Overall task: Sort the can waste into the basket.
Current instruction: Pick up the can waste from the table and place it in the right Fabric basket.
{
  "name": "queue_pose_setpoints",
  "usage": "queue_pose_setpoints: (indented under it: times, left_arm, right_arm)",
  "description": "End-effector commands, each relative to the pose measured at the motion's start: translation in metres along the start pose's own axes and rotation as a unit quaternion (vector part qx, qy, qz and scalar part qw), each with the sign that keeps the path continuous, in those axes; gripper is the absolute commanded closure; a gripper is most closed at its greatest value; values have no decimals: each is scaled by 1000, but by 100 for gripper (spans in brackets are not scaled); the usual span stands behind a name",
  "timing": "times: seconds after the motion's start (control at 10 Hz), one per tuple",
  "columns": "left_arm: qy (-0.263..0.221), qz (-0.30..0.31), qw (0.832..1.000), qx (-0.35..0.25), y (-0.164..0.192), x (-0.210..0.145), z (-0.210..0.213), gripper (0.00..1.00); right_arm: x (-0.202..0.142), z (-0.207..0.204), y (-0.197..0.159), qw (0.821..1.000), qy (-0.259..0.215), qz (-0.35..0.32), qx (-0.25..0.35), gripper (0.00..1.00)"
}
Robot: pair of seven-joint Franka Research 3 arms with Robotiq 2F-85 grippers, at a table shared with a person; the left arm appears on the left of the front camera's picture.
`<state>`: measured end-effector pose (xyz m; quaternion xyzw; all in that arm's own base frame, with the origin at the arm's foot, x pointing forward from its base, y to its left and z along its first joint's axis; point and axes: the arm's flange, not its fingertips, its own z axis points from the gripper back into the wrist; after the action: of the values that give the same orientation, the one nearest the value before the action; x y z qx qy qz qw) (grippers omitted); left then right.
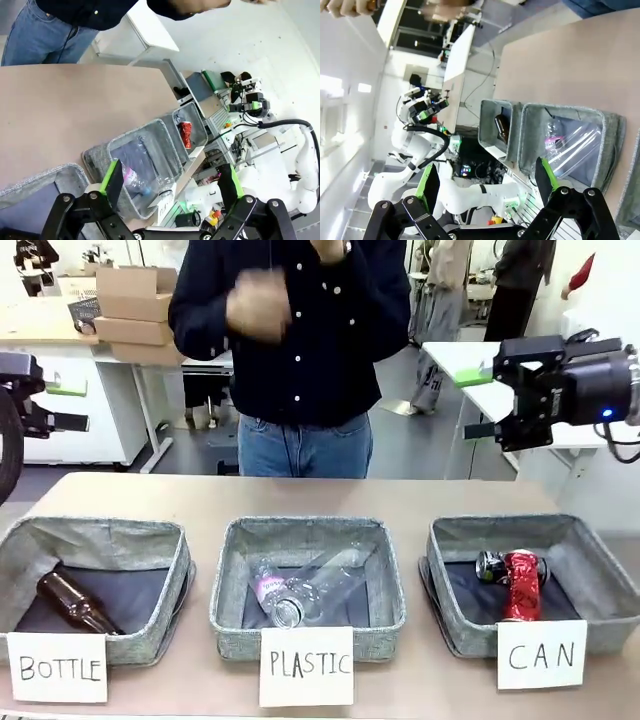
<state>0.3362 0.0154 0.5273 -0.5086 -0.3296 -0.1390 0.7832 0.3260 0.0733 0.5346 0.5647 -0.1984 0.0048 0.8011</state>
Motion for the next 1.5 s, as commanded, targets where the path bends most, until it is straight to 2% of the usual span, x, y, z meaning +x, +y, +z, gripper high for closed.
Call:
queue_pose_setpoints:
  times: [0.0, 1.4]
  left_arm:
    - [-9, 6, 1000, -10, -4, 2, 4, 0]
    - [-9, 6, 1000, -10, -4, 2, 4, 0]
  right_arm:
    - [-2, -2, -2, 1000, 9, 5, 0, 0]
    - [-2, -2, -2, 1000, 9, 5, 0, 0]
